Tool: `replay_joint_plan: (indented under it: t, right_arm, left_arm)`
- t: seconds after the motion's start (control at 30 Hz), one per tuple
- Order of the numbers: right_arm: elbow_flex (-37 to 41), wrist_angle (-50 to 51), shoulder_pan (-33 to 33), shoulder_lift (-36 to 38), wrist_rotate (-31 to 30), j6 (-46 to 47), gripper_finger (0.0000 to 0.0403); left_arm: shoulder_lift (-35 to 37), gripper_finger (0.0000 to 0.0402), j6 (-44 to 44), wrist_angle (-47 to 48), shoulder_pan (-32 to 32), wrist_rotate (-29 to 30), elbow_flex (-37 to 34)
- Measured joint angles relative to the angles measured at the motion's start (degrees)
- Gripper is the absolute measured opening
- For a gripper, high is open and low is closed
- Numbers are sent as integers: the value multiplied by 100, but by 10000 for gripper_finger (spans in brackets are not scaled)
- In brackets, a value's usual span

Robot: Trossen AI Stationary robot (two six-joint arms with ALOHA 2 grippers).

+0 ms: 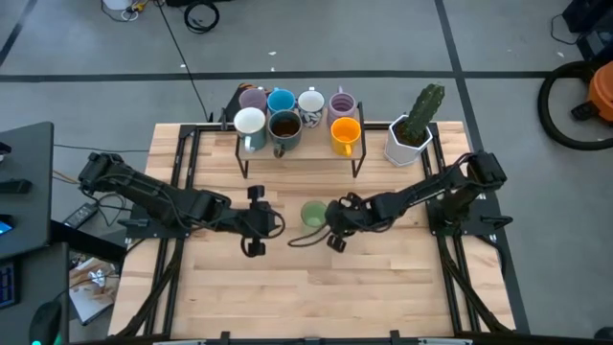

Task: Place coffee mugs
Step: Put the light green mug on the shelf

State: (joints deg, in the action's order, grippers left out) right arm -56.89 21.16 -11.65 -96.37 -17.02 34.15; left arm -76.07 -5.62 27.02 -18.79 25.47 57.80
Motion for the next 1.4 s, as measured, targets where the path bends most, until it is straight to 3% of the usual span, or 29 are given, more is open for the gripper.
replay_joint_plan:
  t: [0.53,0.77,0.87,1.0,1.1,1.17,1.4]
  right_arm:
    - [0,494,373,4,-849,1821,69]
    - [1,442,401,2,-1133,1996,67]
    - [1,416,443,2,-1091,2014,67]
    - [1,414,377,-1,-1216,2241,67]
    - [1,419,227,-1,-1505,2347,67]
    - [1,414,147,7,-1684,2443,67]
    - [1,234,197,23,-1699,2572,67]
  left_arm:
    - [0,141,-261,150,-132,-2,0]
    - [0,141,899,-72,-138,209,-3]
    - [0,141,1605,-747,-78,246,-184]
    - [2,141,2508,-2628,130,-582,-891]
    - [11,141,2569,-3530,287,-1265,-1322]
    - [11,141,2472,-3938,375,-1415,-1613]
    - [755,141,2097,-3220,487,-1369,-2105]
